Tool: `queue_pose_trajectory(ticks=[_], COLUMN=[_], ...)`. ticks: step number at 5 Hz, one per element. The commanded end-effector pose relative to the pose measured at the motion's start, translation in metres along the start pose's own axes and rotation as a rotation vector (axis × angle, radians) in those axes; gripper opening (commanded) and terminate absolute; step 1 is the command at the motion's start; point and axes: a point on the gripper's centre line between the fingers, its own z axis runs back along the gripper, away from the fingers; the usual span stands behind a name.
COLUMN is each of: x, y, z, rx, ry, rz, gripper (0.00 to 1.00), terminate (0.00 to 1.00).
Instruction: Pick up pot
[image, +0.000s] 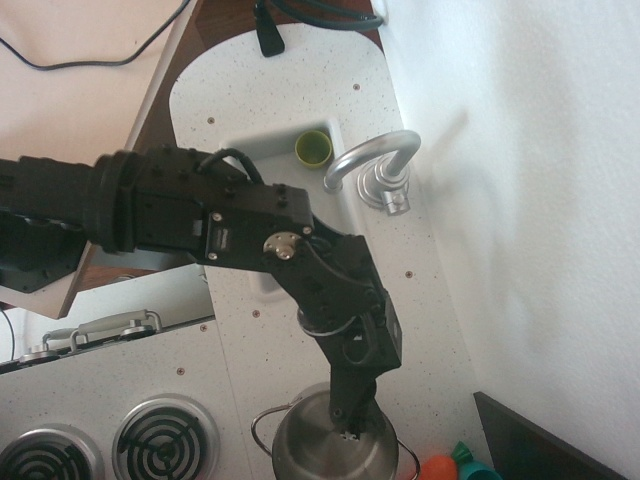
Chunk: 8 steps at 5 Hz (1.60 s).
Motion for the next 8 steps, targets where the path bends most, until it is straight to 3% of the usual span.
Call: queue_pose_trajectory(ticks=[1,3,4,6,7,8], x=[0.000,-0.015,-0.025,-0.043,-0.052,-0.064], y=[0.000,0.007,0.009,0.013,0.013,0.029], z=[0.000,-0.040,-0.055,-0.063,-0.065,-0.064], rx=[0.000,0.111,0.122,0.221,0.238,0.352], ry=[0.000,0.203,0.265,0.369,0.414,0.481], rz=[0.000,0.081,0.066,0.054,0.050,0.072], gripper=[1.00,1.00,1.00,1.00,1.00,1.00], terminate=[0.00,0.00,0.00,0.00,0.00,0.00])
